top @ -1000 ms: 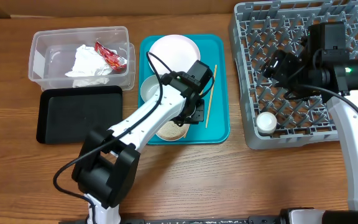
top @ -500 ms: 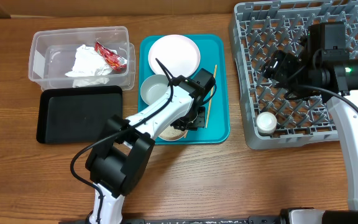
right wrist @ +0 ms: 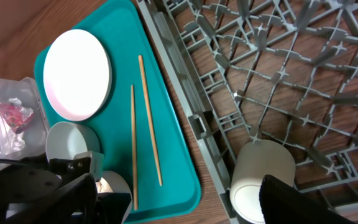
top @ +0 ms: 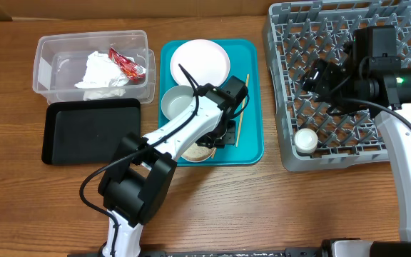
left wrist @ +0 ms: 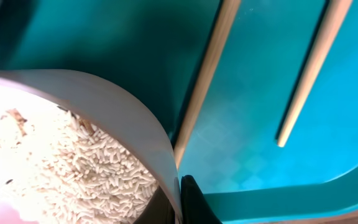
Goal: Sort waste into correct bins and load items into the dishwasher
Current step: 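Grasp the pink rice bowl rim with the left gripper and lift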
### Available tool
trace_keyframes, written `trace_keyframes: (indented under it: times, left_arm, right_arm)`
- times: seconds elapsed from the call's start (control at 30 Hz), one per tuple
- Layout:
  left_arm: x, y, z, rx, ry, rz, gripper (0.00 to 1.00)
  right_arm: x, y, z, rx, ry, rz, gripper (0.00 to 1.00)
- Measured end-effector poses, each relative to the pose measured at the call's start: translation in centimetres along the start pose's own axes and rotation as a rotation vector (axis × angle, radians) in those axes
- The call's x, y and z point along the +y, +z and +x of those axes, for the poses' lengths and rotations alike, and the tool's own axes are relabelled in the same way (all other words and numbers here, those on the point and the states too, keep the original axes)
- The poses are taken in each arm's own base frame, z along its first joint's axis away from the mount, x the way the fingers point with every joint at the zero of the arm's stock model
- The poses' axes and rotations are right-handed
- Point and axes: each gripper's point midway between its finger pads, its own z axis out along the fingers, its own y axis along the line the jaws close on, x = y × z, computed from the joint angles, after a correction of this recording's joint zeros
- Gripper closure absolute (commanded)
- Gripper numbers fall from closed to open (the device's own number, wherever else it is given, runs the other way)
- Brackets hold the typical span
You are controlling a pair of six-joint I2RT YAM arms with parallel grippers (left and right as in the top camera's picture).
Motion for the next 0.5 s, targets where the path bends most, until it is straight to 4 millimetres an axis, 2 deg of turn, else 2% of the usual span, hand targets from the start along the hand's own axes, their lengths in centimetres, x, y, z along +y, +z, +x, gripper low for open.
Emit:
trace_keyframes:
  times: [0.13,0.23,0.5]
  left_arm:
    - [-0.1,-0.9,0.1,0.015,0.009,-0.001,0.96]
    - [-0.4,-2.3,0.3,0.036,0.039,0.011,0.96]
    - [-1.4,-8.4,-1.1,0.014,0.111,0.076,0.96]
  right_arm:
    - [0.0,0.0,0.0,0.001,-0.003,0.000,0.15]
    - [0.0,0.0,0.0,0.001,-0.005,0.000,0.15]
    - [0.0,0.0,0.0,0.000,-0.006,0.000,0.15]
